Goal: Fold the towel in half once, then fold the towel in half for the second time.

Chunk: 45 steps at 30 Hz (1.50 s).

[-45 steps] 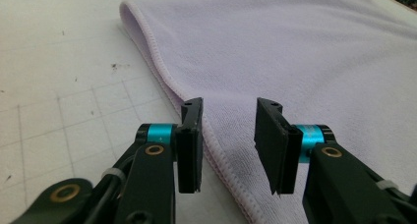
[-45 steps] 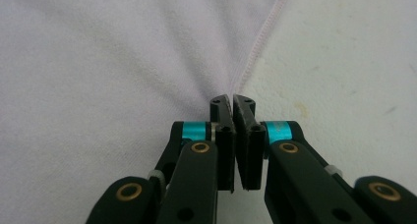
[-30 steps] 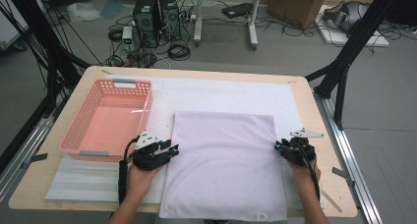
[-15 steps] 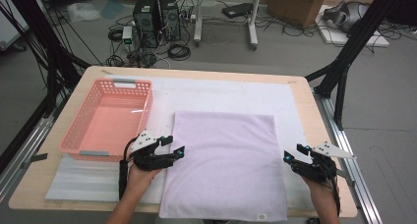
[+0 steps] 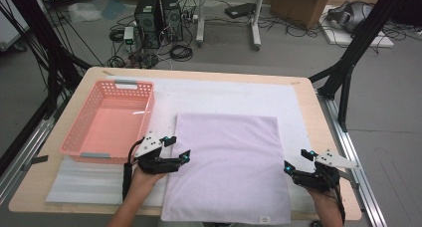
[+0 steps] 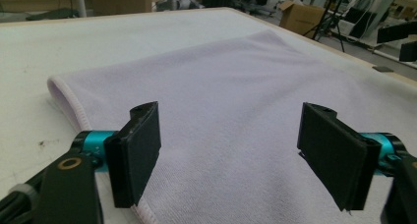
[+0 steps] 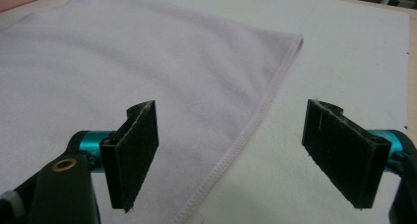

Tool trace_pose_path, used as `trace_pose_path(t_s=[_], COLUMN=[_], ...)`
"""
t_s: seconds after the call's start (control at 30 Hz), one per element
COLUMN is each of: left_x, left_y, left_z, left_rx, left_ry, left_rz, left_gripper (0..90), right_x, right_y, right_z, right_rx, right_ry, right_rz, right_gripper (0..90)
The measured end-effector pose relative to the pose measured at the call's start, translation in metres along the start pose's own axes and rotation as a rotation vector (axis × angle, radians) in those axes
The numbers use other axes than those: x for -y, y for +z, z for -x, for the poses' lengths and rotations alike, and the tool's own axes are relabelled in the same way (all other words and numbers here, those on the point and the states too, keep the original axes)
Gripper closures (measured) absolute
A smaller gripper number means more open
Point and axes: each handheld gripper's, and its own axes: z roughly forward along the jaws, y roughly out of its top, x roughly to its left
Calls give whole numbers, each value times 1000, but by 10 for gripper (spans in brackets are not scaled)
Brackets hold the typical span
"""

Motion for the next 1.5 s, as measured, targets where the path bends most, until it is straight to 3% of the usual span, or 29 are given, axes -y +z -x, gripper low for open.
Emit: trace_pose_path(t_s=[0.57,0.93,1.03,1.17,1.27,1.4,1.5], left_x=[0,-2,-7,-20,-31,-43,-50], left_y=[-3,1,4,10,20,35,46], left_z=[-4,-7,-10,-16,-22,-33,-45], left_rx=[-13,-25,-25,-33,-44,-27,-47], left_ry=[-40,-51,-50,-71,-78,-112,-130], left_rz=[20,-4,-16,-20,-48,-73,-104], left_gripper=[210,224,224,223,223,223,225], right_x=[1,2,0,-8,-17,-29,-36], right_y=[4,9,15,23,32,48,62], right_z=[3,5,8,15,17,22,28], right_rx=[7,8,-3,-32,-48,-59,-86], right_ry=[13,24,27,79,75,63,71], right_rz=[-14,-37,-55,-49,-68,-105,-128], right_gripper=[206,207,207,207,206,187,187])
